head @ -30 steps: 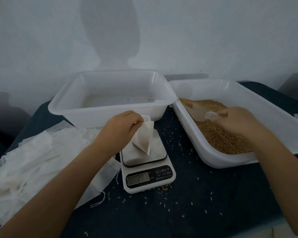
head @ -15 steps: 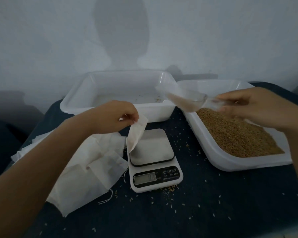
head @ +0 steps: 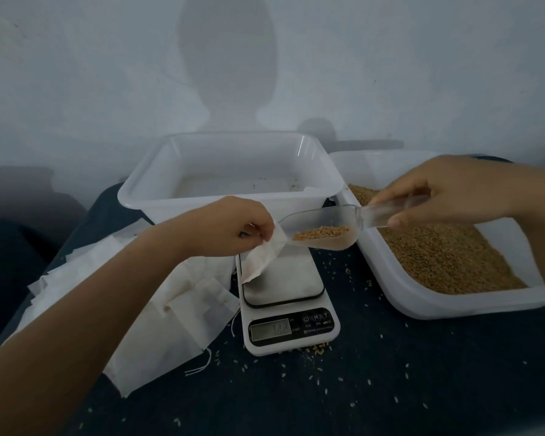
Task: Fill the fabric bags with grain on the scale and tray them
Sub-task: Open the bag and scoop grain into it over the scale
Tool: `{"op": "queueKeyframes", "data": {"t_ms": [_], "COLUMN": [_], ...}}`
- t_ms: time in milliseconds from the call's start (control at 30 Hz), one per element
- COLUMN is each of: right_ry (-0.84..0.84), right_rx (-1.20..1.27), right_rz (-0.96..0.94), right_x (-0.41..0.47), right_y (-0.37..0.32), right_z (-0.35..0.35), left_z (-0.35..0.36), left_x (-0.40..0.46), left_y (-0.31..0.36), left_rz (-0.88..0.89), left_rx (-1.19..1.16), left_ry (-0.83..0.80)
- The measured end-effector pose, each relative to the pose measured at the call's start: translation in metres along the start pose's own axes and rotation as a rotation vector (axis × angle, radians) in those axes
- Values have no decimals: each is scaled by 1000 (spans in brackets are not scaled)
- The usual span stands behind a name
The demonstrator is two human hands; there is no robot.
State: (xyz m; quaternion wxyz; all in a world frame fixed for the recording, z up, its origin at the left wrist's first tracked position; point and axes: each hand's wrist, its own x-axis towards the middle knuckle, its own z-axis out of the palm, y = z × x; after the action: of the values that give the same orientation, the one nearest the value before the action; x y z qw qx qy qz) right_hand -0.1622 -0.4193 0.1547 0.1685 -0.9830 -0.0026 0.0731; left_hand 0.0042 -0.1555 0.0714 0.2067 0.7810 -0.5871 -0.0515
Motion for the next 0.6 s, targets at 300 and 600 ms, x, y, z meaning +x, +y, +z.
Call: {"op": "queueKeyframes", "data": {"t_ms": [300, 600], "right_ry": [-44, -132], "right_rx": [-157, -196], "right_rz": [-72, -50], "right_x": [18, 32], "right_y": [-33, -52], "right_z": [-24, -39], "left_z": [1, 0], "left_x": [6, 4], "left_y": [4, 0], "left_rz": [41, 19], "left_rx": [80, 58], "left_ry": [-44, -49]}}
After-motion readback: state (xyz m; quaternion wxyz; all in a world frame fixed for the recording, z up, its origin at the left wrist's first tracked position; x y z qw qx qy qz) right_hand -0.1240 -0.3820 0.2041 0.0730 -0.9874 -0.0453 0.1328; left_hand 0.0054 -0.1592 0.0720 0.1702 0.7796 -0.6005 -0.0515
